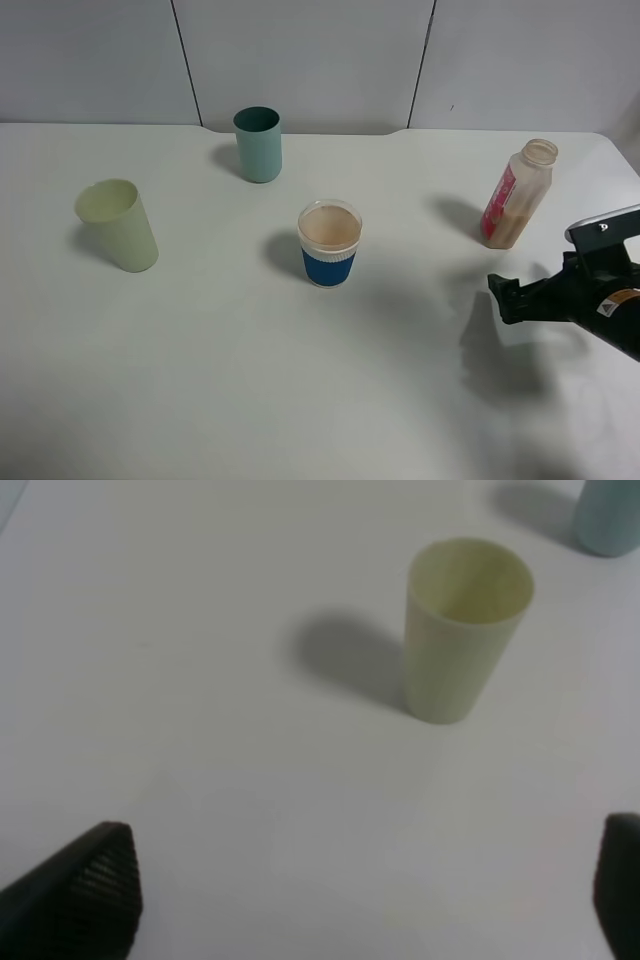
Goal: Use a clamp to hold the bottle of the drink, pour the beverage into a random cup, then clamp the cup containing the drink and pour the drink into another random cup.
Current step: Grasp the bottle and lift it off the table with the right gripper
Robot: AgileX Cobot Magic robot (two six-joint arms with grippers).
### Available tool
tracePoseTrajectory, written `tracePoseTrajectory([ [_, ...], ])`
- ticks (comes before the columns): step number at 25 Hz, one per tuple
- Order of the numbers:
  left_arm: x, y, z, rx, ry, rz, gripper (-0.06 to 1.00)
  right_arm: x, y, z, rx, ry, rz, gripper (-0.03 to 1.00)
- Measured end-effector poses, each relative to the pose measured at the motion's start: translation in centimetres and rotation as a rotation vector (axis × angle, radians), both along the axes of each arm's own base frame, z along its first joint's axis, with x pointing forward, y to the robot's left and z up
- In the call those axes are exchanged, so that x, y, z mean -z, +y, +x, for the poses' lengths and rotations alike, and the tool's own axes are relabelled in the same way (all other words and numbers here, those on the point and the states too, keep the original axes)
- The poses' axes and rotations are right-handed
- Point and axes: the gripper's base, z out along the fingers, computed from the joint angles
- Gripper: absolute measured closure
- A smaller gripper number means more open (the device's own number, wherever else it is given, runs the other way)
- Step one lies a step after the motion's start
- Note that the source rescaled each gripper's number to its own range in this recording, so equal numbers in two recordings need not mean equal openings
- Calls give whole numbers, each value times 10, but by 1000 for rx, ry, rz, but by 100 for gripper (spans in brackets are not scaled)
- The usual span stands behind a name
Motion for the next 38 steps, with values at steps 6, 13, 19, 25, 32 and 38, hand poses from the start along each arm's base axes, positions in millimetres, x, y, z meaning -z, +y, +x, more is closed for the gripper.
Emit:
tracePoseTrajectory([
  [6,0,0,0,0,0,0,27,-1,-1,7,1,-25,-22,-3],
  [13,0,0,0,0,0,0,27,-3,-4,18,27,-60,-28,-3],
  [19,0,0,0,0,0,0,27,-3,-4,31,22,-88,-28,-3],
  [25,0,0,0,0,0,0,27,-2,-1,42,-12,-112,-24,-3],
  [32,0,0,0,0,0,0,27,1,4,54,-49,-130,-21,-3],
  [38,0,0,0,0,0,0,27,12,13,61,-64,-110,-21,-3],
])
